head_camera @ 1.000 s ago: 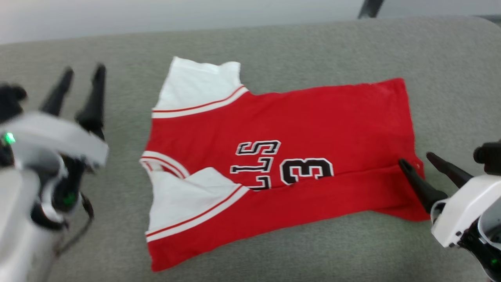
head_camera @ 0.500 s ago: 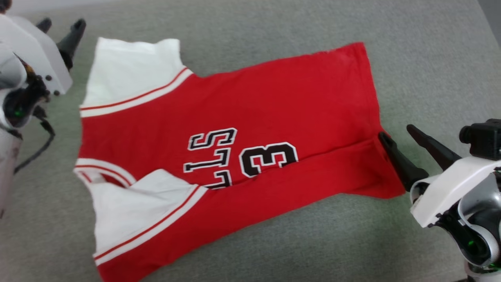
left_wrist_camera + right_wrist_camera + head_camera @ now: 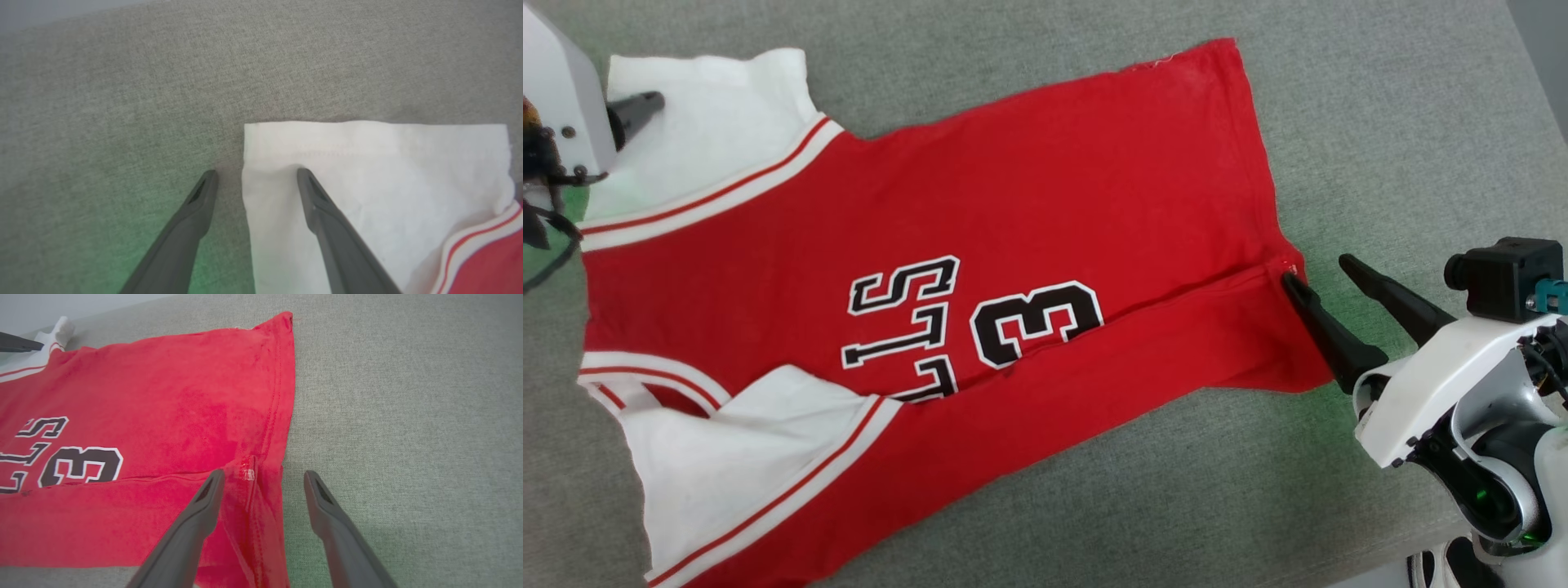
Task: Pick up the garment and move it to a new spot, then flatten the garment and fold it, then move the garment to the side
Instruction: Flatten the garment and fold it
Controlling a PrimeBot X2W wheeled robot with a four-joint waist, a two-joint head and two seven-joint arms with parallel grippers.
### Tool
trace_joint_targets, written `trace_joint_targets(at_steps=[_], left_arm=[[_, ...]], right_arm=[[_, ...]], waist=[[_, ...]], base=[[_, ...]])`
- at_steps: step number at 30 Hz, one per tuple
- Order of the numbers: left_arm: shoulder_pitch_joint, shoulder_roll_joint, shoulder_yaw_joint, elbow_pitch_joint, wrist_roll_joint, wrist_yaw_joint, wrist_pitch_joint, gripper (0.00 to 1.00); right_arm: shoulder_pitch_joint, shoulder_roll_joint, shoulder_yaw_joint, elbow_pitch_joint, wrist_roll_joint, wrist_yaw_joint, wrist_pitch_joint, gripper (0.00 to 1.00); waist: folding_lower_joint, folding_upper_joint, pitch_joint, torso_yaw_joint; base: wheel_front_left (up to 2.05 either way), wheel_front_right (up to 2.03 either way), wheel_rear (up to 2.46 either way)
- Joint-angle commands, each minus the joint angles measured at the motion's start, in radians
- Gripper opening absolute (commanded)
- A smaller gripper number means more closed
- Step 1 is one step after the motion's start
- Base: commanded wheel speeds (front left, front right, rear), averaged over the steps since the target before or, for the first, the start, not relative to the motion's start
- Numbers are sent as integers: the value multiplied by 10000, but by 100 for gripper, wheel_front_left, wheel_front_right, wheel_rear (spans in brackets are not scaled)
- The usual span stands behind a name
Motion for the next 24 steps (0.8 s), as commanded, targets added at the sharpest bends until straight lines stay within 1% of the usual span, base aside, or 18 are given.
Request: trace_joint_targets(at_steps=[1, 3, 4, 5, 6, 11, 14, 17, 22, 24], left_arm=[[172, -119, -149, 57, -94, -43, 57, 100], [248, -192, -261, 4, -331, -47, 157, 100], [262, -245, -262, -12, -480, -48, 177, 89], [281, -290, -330, -66, -593, -48, 229, 36], [301, -307, -421, -132, -694, -49, 276, 0], [194, -255, -681, -426, -1045, -49, 87, 0], [65, -346, -905, -585, -1168, -50, -41, 0], [-111, -449, -1137, -724, -1272, -50, -247, 0], [-401, -713, -1546, -921, -1488, -51, -509, 0], [-483, -813, -1725, -987, -1592, -51, -583, 0]], right_arm=[[-94, -24, 27, 14, 30, -13, -71, 100], [-192, -41, 25, 1, 41, -13, -95, 100], [-255, -58, 22, -33, 45, -13, -93, 100], [-333, -51, -10, -77, 89, -13, -96, 100], [-424, -77, -44, -121, 118, -13, -64, 100], [-1499, -283, -199, -125, 82, -13, 346, 100], [-2383, -466, 83, 368, 286, -13, 1198, 100], [-3424, -741, 531, 1235, 489, -13, 2276, 100], [-5123, -949, 893, 3034, 712, -13, 3439, 100], [-5797, -1045, 983, 3634, 729, -13, 3723, 100]], waist=[[0, 0, 71, -28], [0, 0, 131, -1], [0, 0, 153, 23], [0, 0, 173, 49], [0, 0, 194, 80], [0, 0, 301, 285], [0, 0, 383, 496], [0, 0, 491, 737], [0, 0, 731, 1214], [0, 0, 832, 1398]], base=[[0, 0, 0], [0, 0, 0], [0, 0, 0], [0, 0, 0], [0, 0, 0], [0, 0, 0], [0, 0, 0], [0, 0, 0], [0, 0, 0], [0, 0, 0]])
